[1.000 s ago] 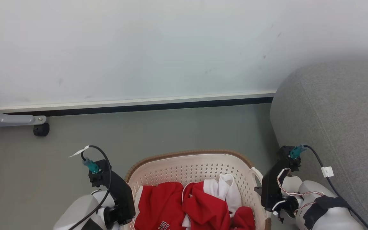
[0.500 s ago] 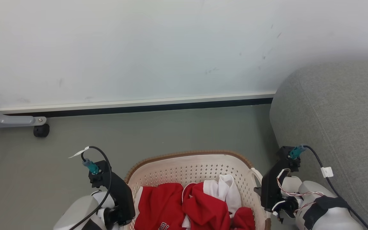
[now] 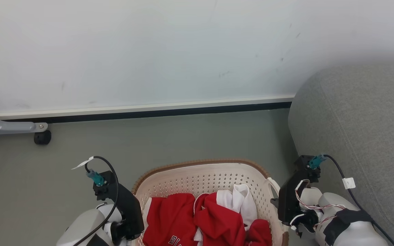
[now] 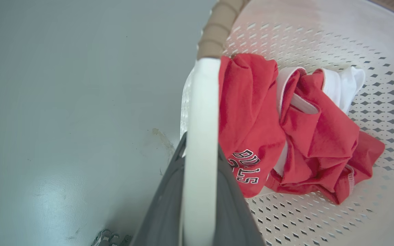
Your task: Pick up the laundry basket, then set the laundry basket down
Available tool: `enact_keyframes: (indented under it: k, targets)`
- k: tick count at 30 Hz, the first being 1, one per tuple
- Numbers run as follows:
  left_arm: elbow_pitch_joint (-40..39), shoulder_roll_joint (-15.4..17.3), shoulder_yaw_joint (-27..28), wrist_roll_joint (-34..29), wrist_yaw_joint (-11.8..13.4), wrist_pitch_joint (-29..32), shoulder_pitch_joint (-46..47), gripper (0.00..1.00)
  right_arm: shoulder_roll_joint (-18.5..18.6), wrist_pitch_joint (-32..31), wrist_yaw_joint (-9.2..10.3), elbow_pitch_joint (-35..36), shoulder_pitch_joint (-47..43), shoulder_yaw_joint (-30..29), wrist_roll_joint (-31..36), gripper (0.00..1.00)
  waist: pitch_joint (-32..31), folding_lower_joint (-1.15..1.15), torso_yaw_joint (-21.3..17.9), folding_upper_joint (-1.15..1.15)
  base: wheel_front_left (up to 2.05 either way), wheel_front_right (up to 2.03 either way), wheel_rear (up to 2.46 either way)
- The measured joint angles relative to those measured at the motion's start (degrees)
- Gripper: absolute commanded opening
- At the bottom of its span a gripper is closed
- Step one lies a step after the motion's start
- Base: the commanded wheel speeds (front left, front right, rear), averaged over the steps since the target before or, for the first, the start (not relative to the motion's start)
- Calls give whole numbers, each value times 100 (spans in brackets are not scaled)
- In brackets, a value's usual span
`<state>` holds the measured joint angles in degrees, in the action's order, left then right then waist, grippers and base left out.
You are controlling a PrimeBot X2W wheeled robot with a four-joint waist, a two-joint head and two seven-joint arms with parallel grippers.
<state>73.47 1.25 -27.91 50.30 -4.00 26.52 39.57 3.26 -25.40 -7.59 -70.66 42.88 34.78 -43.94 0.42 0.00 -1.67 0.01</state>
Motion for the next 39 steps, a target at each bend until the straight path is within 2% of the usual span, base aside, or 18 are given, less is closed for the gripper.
enact_keyframes:
  k: [16,39]
  targets:
    - [-221,4,-104,-10,157,-502,154,0,97,419,1,190,106,76,0,0,596,1,-22,0,0,0,0]
    - [-597,5,-265,-247,459,-1618,1116,0,381,1446,1,546,980,170,121,0,2529,2,-18,1,0,0,0]
